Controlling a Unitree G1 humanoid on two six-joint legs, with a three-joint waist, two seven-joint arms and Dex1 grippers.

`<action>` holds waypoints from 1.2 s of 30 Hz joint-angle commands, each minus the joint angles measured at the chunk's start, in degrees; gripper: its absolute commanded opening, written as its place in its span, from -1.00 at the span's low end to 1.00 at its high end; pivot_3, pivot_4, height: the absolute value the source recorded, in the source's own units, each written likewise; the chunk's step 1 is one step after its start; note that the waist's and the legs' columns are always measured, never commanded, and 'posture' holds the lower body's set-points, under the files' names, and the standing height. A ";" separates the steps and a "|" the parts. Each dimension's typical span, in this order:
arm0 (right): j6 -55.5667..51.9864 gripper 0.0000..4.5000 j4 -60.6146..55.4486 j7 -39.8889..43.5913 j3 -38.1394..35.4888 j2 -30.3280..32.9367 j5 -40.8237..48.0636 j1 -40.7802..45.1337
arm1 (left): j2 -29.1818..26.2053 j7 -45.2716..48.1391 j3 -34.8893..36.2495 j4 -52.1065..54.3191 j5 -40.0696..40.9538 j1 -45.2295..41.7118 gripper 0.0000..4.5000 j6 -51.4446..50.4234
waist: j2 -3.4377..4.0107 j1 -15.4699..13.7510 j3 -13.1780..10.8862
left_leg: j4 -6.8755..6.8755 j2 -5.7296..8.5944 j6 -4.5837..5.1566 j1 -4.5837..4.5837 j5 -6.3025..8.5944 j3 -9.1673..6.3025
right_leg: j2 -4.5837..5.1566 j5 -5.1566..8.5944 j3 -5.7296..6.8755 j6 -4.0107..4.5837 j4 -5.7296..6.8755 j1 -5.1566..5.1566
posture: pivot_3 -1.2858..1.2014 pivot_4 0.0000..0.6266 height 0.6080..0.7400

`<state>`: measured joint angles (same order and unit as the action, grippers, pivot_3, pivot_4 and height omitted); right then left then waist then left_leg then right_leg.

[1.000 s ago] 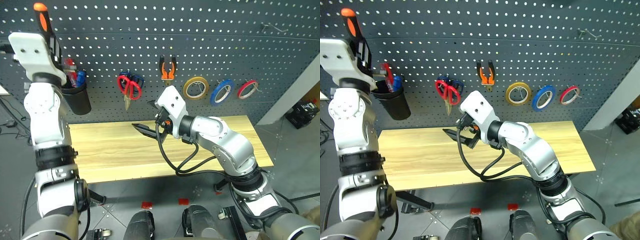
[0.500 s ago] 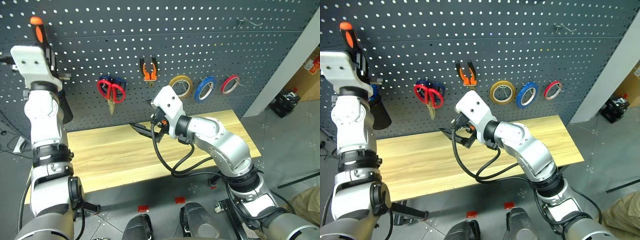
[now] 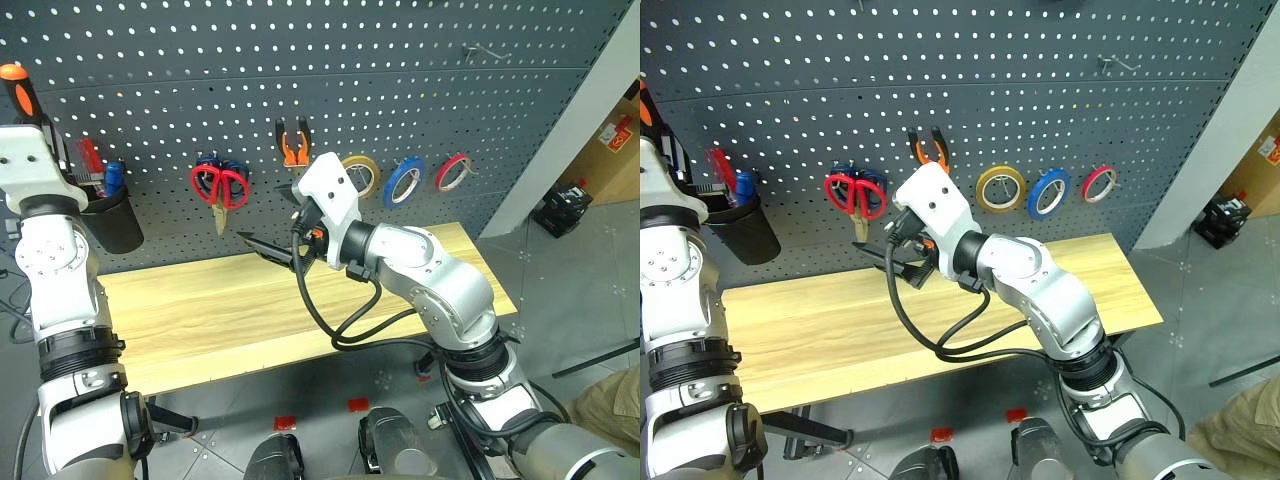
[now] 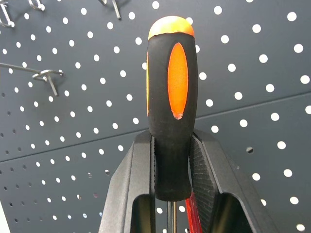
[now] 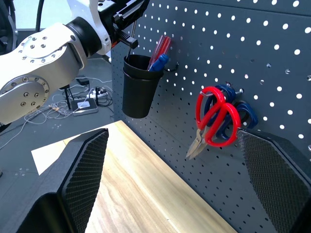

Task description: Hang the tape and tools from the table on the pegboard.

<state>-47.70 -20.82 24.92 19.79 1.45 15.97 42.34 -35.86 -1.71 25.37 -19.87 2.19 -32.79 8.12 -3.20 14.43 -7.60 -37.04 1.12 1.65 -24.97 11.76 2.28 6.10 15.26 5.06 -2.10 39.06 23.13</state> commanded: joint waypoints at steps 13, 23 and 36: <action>1.05 1.00 -0.96 0.18 1.04 -0.54 0.18 1.91 | 3.48 -6.26 3.47 4.29 2.71 1.56 -0.16 0.55 | -0.04 0.15 0.11 | 0.00 0.00 -0.01 0.00 -0.01 -0.01 | 0.00 0.00 -0.04 0.00 0.02 0.01 | -0.22 -0.76 1.00; 1.56 1.00 -0.62 0.28 0.89 0.53 -0.15 0.84 | 8.34 -4.97 -0.16 17.75 3.80 6.85 0.64 -3.66 | -0.05 -0.09 0.49 | -0.03 0.00 0.00 0.01 -0.01 -0.03 | 0.00 -0.01 -0.02 0.00 0.02 -0.05 | -0.21 -0.77 1.00; 4.32 1.00 -0.06 -0.74 0.16 5.10 -2.30 -4.11 | 12.58 4.12 -7.06 28.98 8.40 19.85 0.64 -21.91 | 0.62 -0.22 1.05 | 0.00 -0.01 0.04 0.11 -0.02 -0.05 | -0.07 -0.01 -0.11 0.00 0.01 -0.13 | -0.18 -0.78 1.00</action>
<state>-45.34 -20.10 24.81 21.37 6.27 14.54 38.84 -23.51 3.06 16.95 6.64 9.51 -13.71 -10.41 -2.58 14.21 -6.54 -37.04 1.11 1.68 -24.84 11.75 2.22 6.03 15.25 4.97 -2.10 39.07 22.97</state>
